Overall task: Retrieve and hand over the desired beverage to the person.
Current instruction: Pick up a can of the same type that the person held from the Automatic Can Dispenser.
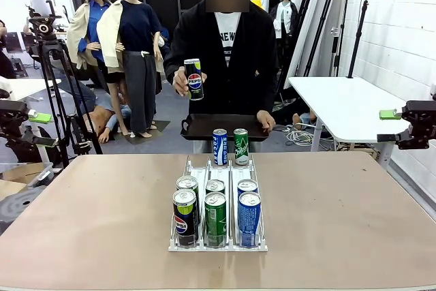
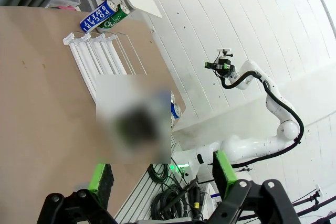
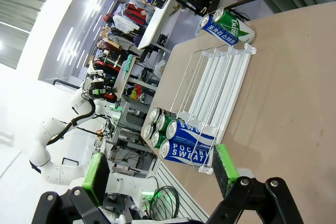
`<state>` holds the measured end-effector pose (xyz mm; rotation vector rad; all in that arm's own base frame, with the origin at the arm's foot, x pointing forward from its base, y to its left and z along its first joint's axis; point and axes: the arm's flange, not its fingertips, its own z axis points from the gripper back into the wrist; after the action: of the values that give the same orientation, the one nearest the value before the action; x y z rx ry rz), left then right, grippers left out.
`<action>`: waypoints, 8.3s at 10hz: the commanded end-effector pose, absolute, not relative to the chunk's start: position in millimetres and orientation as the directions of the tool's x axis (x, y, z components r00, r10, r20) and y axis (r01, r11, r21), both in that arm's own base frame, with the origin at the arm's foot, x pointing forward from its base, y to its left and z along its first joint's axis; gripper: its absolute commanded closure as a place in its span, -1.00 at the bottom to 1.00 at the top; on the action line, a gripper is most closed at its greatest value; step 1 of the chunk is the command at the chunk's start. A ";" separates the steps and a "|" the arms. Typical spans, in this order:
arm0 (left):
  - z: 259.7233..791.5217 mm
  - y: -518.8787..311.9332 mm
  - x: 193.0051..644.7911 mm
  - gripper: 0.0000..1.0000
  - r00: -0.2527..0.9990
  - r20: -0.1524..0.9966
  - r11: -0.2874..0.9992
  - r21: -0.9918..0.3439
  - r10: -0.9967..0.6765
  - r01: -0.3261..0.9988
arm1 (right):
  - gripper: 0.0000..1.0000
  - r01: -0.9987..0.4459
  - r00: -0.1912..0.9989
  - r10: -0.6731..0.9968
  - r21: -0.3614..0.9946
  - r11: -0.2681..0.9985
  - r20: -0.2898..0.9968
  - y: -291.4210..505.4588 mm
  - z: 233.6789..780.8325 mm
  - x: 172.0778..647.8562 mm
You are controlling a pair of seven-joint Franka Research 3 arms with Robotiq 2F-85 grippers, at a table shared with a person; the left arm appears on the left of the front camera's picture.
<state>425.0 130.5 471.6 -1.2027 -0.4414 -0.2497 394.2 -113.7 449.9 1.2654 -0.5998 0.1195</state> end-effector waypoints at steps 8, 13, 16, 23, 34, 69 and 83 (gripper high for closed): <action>472.3 131.0 424.0 -1.00 0.887 0.459 0.348 -0.840 0.048 0.416 | -1.00 -0.405 0.840 -0.239 0.855 0.323 0.488 -113.1 450.3 393.5; 472.3 131.0 424.0 -1.00 0.887 0.459 0.348 -0.840 0.048 0.416 | -1.00 -0.405 0.840 -0.239 0.855 0.323 0.488 -113.1 450.3 393.5; 472.3 131.0 424.0 -1.00 0.887 0.459 0.348 -0.840 0.048 0.416 | -1.00 -0.405 0.840 -0.239 0.855 0.323 0.488 -113.1 450.3 393.5; 472.3 131.0 424.0 -1.00 0.887 0.459 0.348 -0.840 0.048 0.416 | -1.00 -0.405 0.840 -0.239 0.855 0.323 0.488 -113.1 450.3 393.5; 471.6 130.5 425.0 -1.00 0.889 0.456 0.347 -0.841 0.045 0.414 | -1.00 -0.405 0.840 -0.239 0.855 0.323 0.488 -113.1 450.3 393.5; 445.9 -302.9 401.5 -1.00 0.789 0.034 0.776 -0.162 -0.613 0.610 | -1.00 -0.405 0.840 -0.239 0.855 0.323 0.488 -113.1 450.3 393.5; 407.4 -323.3 384.2 -1.00 0.734 0.117 0.743 0.048 -0.668 0.668 | -1.00 -0.405 0.840 -0.239 0.855 0.323 0.488 -113.1 450.3 393.5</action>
<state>386.6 -316.5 413.7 -0.0410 -0.0994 -0.7665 394.1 -113.8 450.2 1.2637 -0.6005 0.1194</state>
